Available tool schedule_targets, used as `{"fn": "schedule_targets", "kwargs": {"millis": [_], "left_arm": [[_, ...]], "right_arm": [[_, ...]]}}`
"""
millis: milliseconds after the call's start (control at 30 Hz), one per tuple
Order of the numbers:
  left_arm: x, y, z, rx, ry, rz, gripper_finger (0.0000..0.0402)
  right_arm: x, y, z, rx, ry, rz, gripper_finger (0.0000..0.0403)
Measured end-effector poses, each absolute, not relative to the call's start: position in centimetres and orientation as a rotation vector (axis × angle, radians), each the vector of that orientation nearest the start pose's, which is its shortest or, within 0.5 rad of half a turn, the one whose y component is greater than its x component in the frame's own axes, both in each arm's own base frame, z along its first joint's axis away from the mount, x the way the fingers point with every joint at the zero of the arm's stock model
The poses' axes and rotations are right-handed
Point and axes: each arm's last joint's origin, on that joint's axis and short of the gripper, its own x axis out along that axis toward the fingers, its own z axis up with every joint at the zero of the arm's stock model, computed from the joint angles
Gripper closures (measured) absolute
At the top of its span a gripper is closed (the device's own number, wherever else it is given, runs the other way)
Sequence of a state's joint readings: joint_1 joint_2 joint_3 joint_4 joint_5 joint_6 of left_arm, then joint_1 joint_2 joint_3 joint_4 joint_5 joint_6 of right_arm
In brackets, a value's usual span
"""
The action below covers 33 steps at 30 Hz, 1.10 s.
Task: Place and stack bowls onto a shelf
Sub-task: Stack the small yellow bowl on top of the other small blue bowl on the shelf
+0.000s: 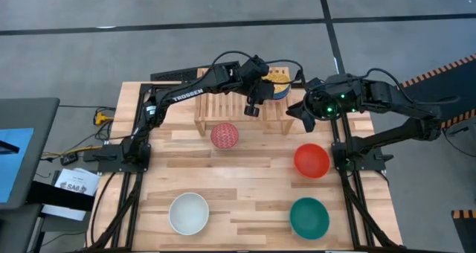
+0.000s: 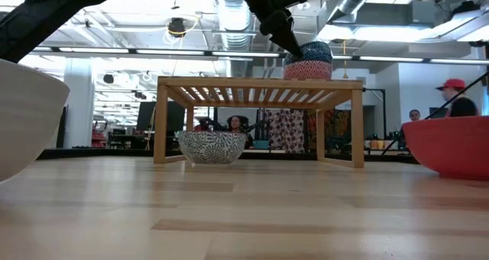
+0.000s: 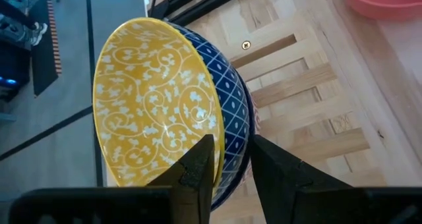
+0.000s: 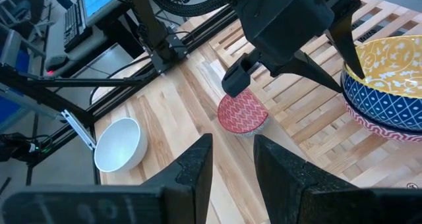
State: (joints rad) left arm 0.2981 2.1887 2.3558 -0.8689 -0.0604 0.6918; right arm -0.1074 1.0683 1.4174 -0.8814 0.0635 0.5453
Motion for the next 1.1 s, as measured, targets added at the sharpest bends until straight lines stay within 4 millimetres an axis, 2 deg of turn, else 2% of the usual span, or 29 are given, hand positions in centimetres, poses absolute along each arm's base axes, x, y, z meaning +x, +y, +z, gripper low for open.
{"fn": "schedule_targets", "kwargs": {"millis": [200,367,633,767,967,1100], "left_arm": [[45.3,14.2,36.1,0.563,0.781,0.095,0.0319],[44.5,14.0,37.4,0.554,0.758,0.109,0.0319],[42.2,13.2,41.1,0.538,0.691,0.18,0.0319],[39.7,12.1,44.2,0.36,0.575,0.158,0.0328],[37.3,10.5,46.7,0.197,0.481,0.016,0.0393],[36.8,9.6,47.6,0.164,0.447,-0.003,0.04]], "right_arm": [[18.5,-2.2,42.6,0.539,0.475,-0.307,0.0266],[18.5,-2.2,42.6,0.535,0.475,-0.308,0.0266],[18.4,-2.3,42.6,0.507,0.468,-0.349,0.0266],[17.9,-2.4,41.9,0.476,0.538,-0.414,0.0272],[16.7,-2.1,40.6,0.416,0.635,-0.406,0.0325],[15.0,-1.8,38.4,0.44,0.602,-0.403,0.0382]]}}
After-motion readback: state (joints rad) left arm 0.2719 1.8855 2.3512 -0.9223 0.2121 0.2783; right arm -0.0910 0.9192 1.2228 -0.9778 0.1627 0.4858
